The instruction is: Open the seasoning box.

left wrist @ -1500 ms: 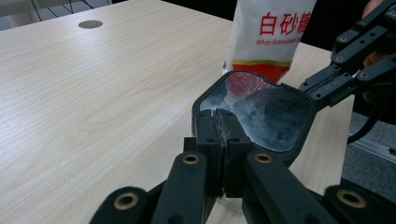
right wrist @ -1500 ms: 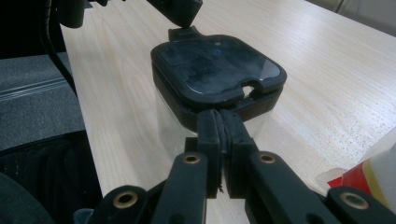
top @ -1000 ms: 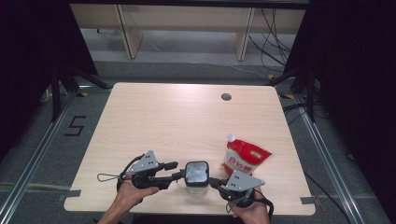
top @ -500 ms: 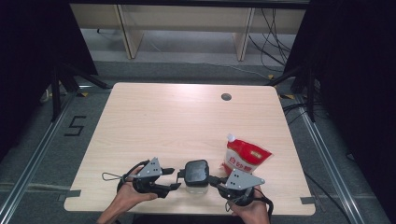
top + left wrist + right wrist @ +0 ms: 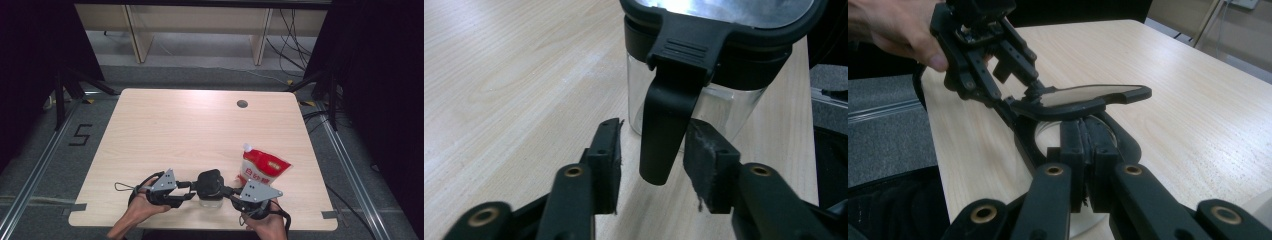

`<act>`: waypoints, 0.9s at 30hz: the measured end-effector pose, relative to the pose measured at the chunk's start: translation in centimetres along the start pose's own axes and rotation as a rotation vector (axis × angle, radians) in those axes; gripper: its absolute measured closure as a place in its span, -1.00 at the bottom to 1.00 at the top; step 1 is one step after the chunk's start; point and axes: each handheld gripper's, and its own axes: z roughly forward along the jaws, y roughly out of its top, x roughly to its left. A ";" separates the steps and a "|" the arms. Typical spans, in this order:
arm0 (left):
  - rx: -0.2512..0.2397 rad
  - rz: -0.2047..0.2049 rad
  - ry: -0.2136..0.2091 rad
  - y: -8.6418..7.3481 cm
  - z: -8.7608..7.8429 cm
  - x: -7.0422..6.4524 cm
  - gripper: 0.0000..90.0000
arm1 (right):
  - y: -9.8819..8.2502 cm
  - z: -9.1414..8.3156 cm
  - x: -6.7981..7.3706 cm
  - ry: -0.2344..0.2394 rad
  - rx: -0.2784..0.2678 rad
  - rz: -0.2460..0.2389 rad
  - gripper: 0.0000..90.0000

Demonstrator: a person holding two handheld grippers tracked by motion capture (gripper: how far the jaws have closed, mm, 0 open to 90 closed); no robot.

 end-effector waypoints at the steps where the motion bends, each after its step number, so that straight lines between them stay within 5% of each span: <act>1: 0.005 0.005 0.000 0.0 0.0 0.0 0.41 | 0.1 -0.1 0.0 0.002 0.004 0.011 0.97; 4: 0.005 0.021 0.012 0.1 0.1 -0.3 0.61 | 0.6 0.1 0.2 0.006 -0.009 0.007 0.97; 15: 0.041 0.041 0.074 0.3 0.0 -1.0 0.65 | 2.2 1.1 0.7 0.012 -0.040 -0.014 0.97; 27: 0.047 0.046 0.078 0.4 0.1 -1.2 0.65 | 3.8 2.3 1.4 0.027 -0.067 -0.027 0.97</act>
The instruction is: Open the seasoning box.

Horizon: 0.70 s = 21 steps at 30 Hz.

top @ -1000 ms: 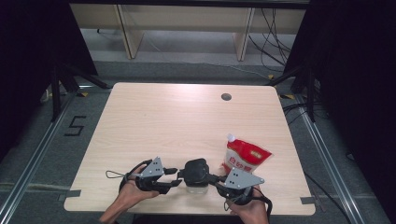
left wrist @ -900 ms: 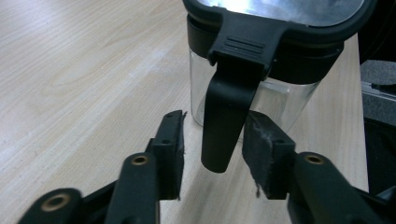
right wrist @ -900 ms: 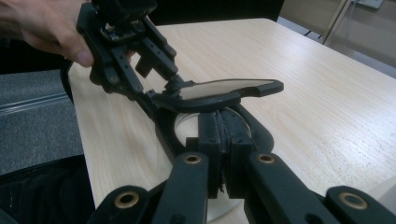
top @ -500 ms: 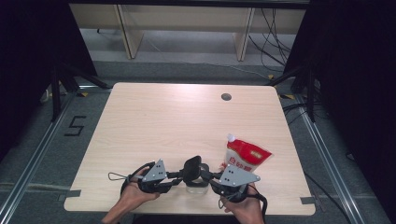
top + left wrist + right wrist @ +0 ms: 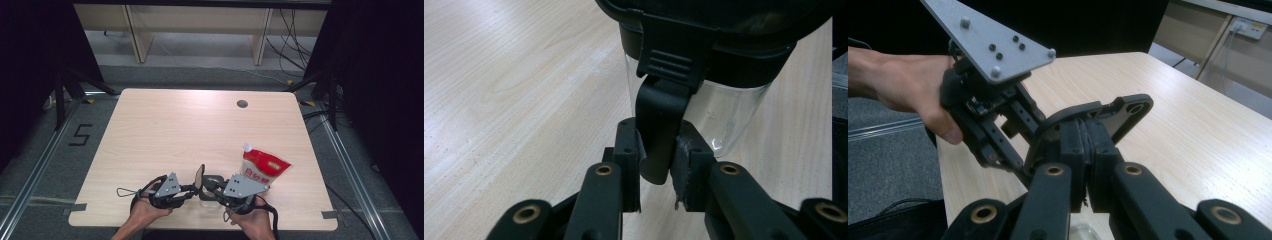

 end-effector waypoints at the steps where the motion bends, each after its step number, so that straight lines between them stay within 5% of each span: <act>1: -0.001 0.004 0.009 0.0 0.0 -0.1 0.65 | 0.1 0.1 0.0 0.000 0.003 -0.004 0.97; 21: -0.005 -0.016 0.012 0.0 0.1 -0.1 0.66 | 1.6 2.7 0.6 0.047 0.018 -0.012 0.98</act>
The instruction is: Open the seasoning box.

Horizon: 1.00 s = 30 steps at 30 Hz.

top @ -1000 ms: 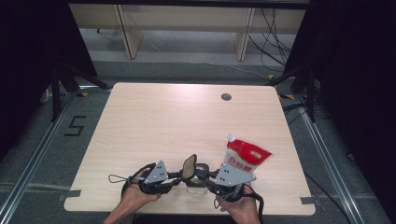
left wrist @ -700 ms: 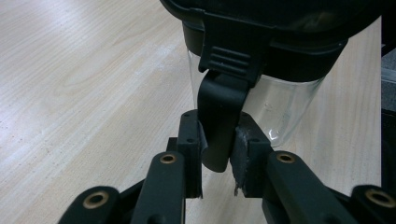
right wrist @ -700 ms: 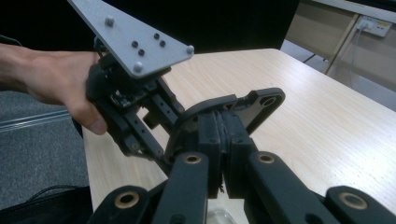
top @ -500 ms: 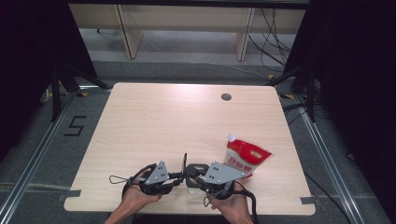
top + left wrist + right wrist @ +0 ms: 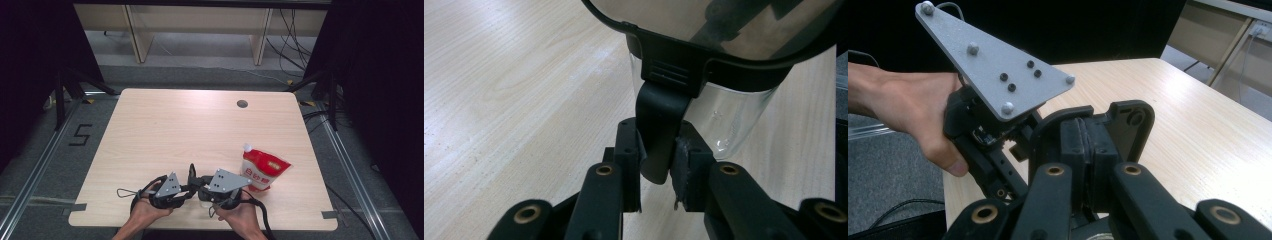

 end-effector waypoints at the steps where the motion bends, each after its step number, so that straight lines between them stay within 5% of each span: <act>1: 0.001 0.000 0.002 0.0 0.0 0.0 0.66 | 0.0 0.0 0.0 0.000 0.000 0.000 0.98; 15: -0.009 -0.020 0.009 -0.1 0.0 0.0 0.66 | 0.1 0.3 -0.3 0.006 -0.008 -0.031 0.95; 17: -0.008 -0.009 0.007 -0.1 0.0 0.0 0.66 | 0.0 0.2 -0.1 0.021 -0.003 0.014 0.91; 25: -0.002 -0.007 -0.002 -0.2 -0.3 -0.1 0.65 | -1.2 -1.9 -0.7 -0.022 0.008 0.012 0.83; 30: -0.013 -0.022 -0.017 -0.3 -0.3 -0.3 0.64 | -3.2 -3.9 -1.3 -0.042 0.025 0.052 0.77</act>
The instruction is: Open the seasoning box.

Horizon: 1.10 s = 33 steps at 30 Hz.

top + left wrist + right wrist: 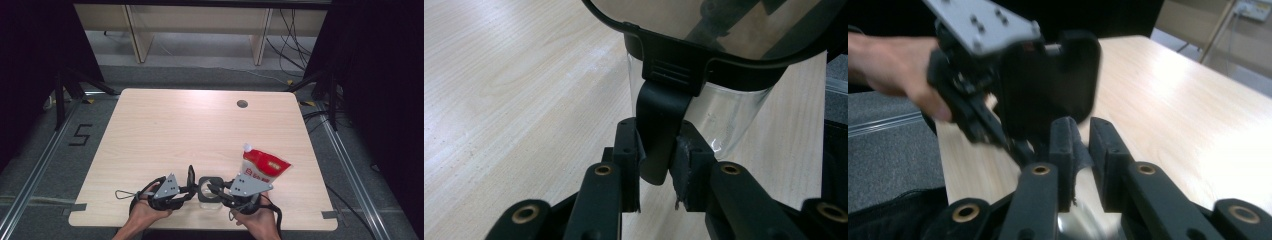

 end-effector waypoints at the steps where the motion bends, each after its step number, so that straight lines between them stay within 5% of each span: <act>1: -0.002 0.002 0.009 0.0 0.0 0.0 0.64 | -1.0 -0.7 -0.1 -0.009 0.019 0.018 0.72; 15: 0.016 0.002 0.010 0.0 -0.2 0.0 0.63 | -4.2 -3.1 -0.6 -0.068 0.074 0.072 0.50; 21: 0.021 0.006 0.007 -0.1 -0.4 0.0 0.61 | -5.4 -5.0 -1.3 -0.166 0.071 0.098 0.25; 22: 0.032 0.014 0.003 -0.1 -0.5 0.0 0.60 | -5.9 -5.8 -1.6 -0.193 0.057 0.135 0.20; 33: 0.033 0.003 0.015 -0.1 -0.7 -0.2 0.63 | -7.0 -8.6 -2.0 -0.271 0.049 0.195 0.13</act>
